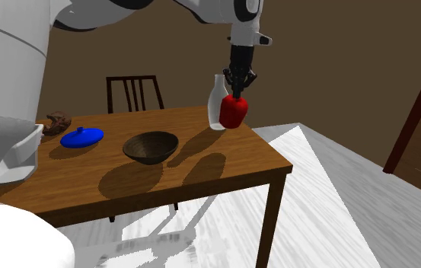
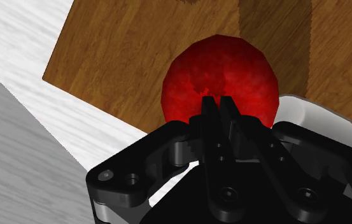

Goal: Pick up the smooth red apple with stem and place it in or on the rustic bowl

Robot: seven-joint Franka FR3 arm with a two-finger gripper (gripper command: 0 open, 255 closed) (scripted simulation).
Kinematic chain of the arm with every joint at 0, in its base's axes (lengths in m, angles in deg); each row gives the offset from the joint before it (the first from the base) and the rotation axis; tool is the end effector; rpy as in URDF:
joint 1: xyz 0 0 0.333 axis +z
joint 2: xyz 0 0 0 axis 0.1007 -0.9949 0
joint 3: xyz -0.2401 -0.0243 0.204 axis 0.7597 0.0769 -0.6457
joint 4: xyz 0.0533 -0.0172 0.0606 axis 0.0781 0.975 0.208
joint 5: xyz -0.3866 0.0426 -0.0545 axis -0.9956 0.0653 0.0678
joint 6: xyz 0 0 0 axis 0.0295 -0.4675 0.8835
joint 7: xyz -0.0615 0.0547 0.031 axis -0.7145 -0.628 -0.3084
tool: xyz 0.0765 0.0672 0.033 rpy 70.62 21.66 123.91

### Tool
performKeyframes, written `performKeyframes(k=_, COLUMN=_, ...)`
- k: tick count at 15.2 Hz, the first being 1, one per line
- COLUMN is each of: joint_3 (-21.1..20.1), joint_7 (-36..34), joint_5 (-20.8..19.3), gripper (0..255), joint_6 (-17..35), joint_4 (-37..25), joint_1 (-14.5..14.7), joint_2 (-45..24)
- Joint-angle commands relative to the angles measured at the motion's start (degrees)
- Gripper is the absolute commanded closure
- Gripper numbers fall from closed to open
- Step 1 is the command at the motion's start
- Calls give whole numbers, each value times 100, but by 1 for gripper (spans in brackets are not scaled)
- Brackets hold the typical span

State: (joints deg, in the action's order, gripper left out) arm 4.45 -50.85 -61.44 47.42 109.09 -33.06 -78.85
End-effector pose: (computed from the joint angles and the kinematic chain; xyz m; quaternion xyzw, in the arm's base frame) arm 0.5235 -0.4600 0.4805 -0.8928 0.4493 0.0091 0.0319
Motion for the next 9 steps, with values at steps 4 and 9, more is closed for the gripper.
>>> performKeyframes(k=4, joint_3=4, joint_7=-34, joint_5=4, gripper=255, joint_6=-398, joint_4=-440, joint_1=-58, joint_2=-38)
performKeyframes(k=9, joint_3=-1, joint_7=-72, joint_5=31, gripper=255, joint_6=-851, joint_4=-1008, joint_1=-145, joint_2=-148)
